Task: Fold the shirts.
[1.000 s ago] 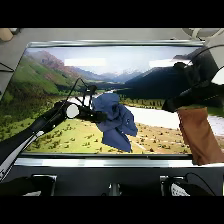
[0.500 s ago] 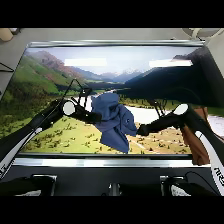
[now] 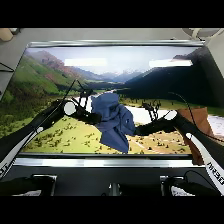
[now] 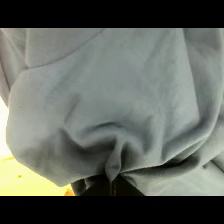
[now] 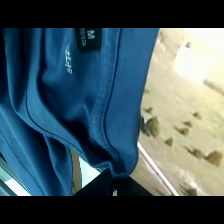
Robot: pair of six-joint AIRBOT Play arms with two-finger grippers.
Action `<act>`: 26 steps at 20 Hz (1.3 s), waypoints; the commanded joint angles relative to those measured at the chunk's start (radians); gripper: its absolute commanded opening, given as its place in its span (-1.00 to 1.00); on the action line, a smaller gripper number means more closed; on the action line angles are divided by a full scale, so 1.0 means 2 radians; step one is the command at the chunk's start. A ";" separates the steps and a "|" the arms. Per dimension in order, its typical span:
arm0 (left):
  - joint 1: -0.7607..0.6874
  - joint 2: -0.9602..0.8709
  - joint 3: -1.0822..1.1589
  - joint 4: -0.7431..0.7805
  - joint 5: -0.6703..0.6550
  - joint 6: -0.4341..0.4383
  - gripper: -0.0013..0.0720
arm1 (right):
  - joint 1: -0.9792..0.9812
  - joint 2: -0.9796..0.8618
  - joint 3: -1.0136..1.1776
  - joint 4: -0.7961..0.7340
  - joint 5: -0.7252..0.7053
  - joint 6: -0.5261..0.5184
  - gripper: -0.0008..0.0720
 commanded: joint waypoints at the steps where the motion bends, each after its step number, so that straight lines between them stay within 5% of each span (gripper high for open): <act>1: 0.008 0.007 0.000 0.000 -0.002 0.021 -0.90 | 0.001 0.001 0.027 -0.005 0.004 -0.023 -0.94; 6: 0.023 0.040 0.014 0.014 -0.015 0.040 -0.90 | 0.001 0.054 0.106 -0.043 0.018 -0.023 -0.94; 13: 0.048 0.240 0.262 0.180 -0.074 0.061 -0.90 | 0.001 0.240 0.451 -0.317 0.068 0.001 -0.94; 17: 0.029 0.334 0.312 0.147 0.010 0.061 -0.90 | 0.001 0.321 0.528 -0.309 0.037 0.039 -0.94; 19: 0.007 0.344 0.312 0.135 0.001 0.061 -0.91 | 0.001 0.334 0.529 -0.297 0.045 0.056 -0.94; 23: 0.000 0.330 0.300 0.174 -0.093 0.065 -0.91 | 0.001 0.326 0.528 -0.327 0.134 0.056 -0.94; 26: 0.001 0.313 0.233 0.180 -0.135 0.058 -0.90 | 0.001 0.282 0.514 -0.336 0.280 0.059 -0.94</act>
